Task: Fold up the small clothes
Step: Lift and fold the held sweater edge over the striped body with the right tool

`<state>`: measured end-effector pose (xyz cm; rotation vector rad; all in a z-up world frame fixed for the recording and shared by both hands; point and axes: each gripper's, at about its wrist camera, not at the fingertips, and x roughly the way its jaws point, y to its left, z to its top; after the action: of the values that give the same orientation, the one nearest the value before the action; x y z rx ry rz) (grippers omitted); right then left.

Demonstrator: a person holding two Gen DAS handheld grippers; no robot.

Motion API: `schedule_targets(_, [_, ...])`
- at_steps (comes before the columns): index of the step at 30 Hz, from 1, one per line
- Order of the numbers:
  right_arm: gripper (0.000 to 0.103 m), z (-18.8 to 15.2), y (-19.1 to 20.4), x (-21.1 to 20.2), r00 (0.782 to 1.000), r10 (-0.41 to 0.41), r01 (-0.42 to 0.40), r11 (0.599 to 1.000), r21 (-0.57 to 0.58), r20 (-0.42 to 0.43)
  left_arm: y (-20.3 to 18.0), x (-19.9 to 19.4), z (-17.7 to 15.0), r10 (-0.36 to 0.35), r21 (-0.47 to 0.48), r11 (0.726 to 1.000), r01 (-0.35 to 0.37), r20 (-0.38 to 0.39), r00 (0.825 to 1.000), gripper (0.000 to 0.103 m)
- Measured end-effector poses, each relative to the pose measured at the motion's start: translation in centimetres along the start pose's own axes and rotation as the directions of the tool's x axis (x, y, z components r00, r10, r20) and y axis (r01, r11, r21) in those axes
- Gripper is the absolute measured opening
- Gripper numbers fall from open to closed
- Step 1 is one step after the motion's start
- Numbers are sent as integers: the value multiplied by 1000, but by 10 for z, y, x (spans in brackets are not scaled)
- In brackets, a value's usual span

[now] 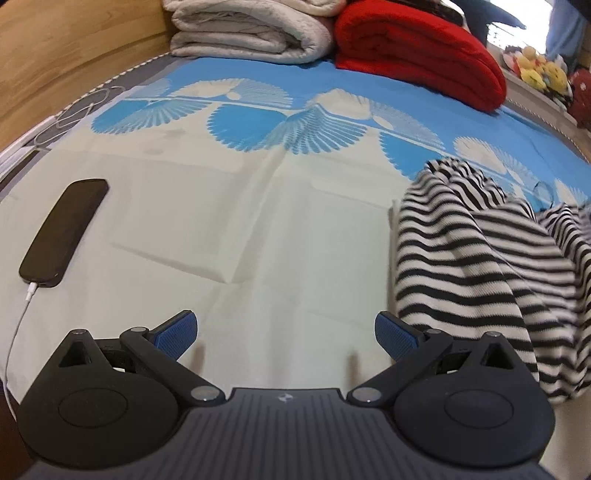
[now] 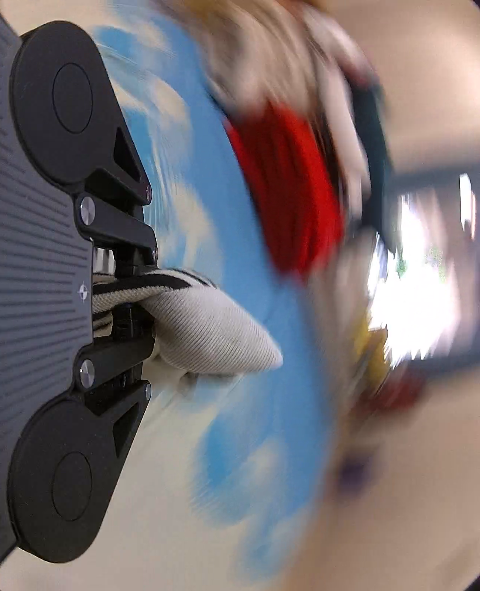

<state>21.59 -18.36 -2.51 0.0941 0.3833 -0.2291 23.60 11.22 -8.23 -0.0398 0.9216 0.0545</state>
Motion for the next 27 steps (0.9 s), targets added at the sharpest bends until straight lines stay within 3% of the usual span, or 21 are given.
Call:
schedule_targets(2, [9,-20,71,-11,990,139,-130,953,-273,15,10,-2,3,5,-37,999,-5,1,1000,102])
schedule_targets(4, [9,-56,121,-20,967,252,-246,855,-456,-50,20,-3,5,6,-78,997,-6,-1,1000,102])
schedule_targets(7, [10,-120,167,-29,918,335,-392,707,-588,-210,32,-5,6,-1,-128,992,0,-9,1000,102])
schedule_targets(9, [10,-150,180,-28,896,334,-443,654,-613,-291,35,-6,6,-10,-137,991,8,-9,1000,102])
schedule_targets(11, [11,-160,182,-24,903,314,-428,678,-597,-291,34,-7,6,-22,-132,991,21,-8,1000,102])
schedule_targets(15, [11,-138,172,-19,894,335,-443,757,-480,-297,29,-8,5,-49,-112,993,48,-6,999,102])
schedule_targets(19, [11,-123,167,-20,928,301,-370,823,-431,-221,24,-9,4,-69,-104,992,68,-2,998,102])
schedule_targets(21, [11,-126,166,-17,925,295,-374,817,-439,-240,20,-8,3,-82,-94,992,80,-7,997,102])
schedule_targets(23, [25,-138,167,-20,894,314,-437,769,-467,-320,14,-7,2,-92,-73,993,91,-9,996,102])
schedule_targets(25, [54,-138,166,-31,859,365,-506,713,-485,-359,7,-8,1,-105,-47,993,105,-4,994,102])
schedule_targets(27, [58,-123,155,-49,835,419,-547,705,-451,-358,-1,-10,-1,-107,-16,994,107,6,994,102])
